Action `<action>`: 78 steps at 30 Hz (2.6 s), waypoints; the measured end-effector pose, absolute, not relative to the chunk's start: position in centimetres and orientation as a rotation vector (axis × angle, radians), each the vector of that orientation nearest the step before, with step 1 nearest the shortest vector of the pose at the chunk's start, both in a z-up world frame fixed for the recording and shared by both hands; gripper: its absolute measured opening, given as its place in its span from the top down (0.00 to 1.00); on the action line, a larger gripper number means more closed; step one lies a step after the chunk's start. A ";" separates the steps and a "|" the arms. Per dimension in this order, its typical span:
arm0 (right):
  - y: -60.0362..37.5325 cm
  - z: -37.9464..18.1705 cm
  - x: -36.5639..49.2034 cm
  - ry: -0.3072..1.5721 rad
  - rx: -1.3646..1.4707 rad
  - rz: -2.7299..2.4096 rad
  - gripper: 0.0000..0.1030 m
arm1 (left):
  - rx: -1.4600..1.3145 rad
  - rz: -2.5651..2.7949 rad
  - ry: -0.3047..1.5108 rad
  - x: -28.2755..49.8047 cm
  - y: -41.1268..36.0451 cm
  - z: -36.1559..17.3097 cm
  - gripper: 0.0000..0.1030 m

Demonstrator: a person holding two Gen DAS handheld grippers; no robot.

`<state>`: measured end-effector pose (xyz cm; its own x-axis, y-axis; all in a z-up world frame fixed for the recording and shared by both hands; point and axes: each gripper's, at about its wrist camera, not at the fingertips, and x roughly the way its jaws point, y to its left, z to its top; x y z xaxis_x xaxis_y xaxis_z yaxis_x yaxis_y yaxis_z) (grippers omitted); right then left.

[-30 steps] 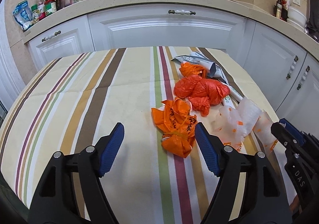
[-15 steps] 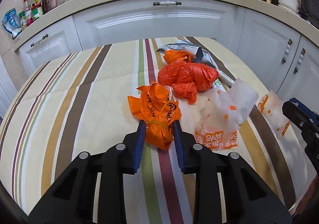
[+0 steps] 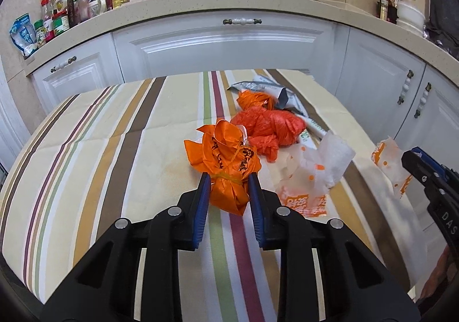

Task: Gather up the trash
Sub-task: 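Grasp the crumpled orange bag with the left gripper, then carry both bags over the bin and open both grippers to drop them, then grasp the clear bag with the right gripper while the left gripper grasps the printed bag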

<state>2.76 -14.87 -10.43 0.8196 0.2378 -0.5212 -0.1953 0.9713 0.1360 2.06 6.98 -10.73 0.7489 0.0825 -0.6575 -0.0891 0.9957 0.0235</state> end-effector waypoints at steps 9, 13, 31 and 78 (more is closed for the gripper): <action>-18.2 -9.4 2.3 0.518 0.069 0.143 0.81 | 0.010 -0.017 0.637 2.3 3.1 -7.3 0.75; -21.0 -8.9 2.4 0.497 0.069 0.076 0.81 | 0.021 -0.101 0.631 3.4 -0.2 -6.6 0.75; -32.2 -11.2 7.8 0.493 0.095 -0.084 0.81 | 0.114 -0.247 0.682 11.3 -17.6 -10.3 0.75; -17.2 -8.9 7.3 0.542 0.111 0.238 0.63 | 0.010 0.130 0.698 5.8 4.1 -7.6 0.54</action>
